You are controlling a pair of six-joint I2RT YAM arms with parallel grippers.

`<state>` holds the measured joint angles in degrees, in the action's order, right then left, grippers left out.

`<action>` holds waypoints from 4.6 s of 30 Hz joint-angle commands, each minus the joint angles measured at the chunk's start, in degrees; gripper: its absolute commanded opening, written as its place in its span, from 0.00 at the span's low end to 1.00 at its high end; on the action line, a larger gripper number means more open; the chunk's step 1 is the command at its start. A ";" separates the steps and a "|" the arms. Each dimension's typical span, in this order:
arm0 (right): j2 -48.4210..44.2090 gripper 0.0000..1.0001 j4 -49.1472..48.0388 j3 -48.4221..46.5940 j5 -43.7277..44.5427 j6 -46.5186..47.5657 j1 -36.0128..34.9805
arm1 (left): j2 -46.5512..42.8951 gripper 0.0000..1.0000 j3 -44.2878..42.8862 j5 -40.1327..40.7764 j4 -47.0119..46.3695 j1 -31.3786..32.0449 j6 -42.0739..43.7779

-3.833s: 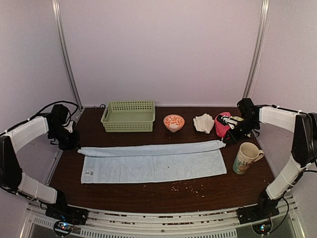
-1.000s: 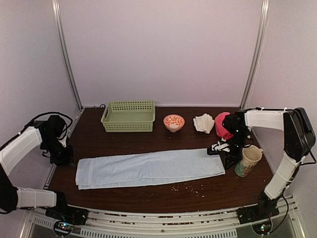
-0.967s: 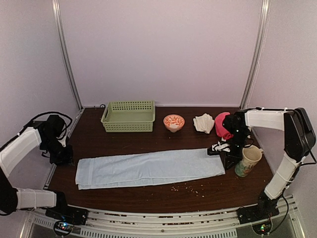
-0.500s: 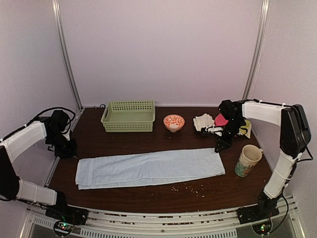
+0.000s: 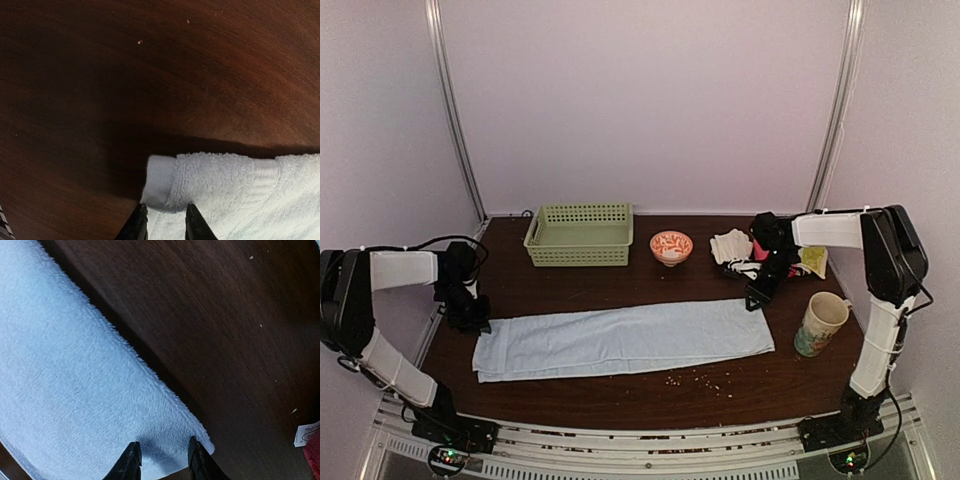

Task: Roll the towels
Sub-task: Fold the towel at the center of the board, then adjust the towel at the center of the board.

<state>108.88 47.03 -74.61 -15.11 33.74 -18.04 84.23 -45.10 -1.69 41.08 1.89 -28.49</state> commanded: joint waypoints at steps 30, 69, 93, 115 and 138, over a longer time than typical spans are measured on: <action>-11.46 0.42 2.25 4.93 4.94 2.40 -1.98 | -10.50 0.47 4.89 -9.48 11.33 0.25 -4.24; -5.32 0.40 -3.57 12.60 10.88 6.16 -2.87 | -8.11 0.33 4.72 -9.53 11.00 0.23 -4.37; -3.55 0.38 -3.69 13.27 12.47 6.63 -1.55 | -12.77 0.00 2.61 -13.42 16.96 1.83 -5.58; -3.92 0.38 -1.69 10.57 12.70 8.29 1.34 | -16.48 0.00 10.02 -21.11 21.58 7.90 -4.82; 2.46 0.42 4.32 -6.95 9.51 -7.81 6.09 | -9.39 0.16 -14.08 -8.15 15.06 12.92 -2.56</action>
<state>107.11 49.87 -79.37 -6.57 32.14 -12.75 73.41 -61.93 -11.49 66.63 14.33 -32.49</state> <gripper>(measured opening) 0.424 0.213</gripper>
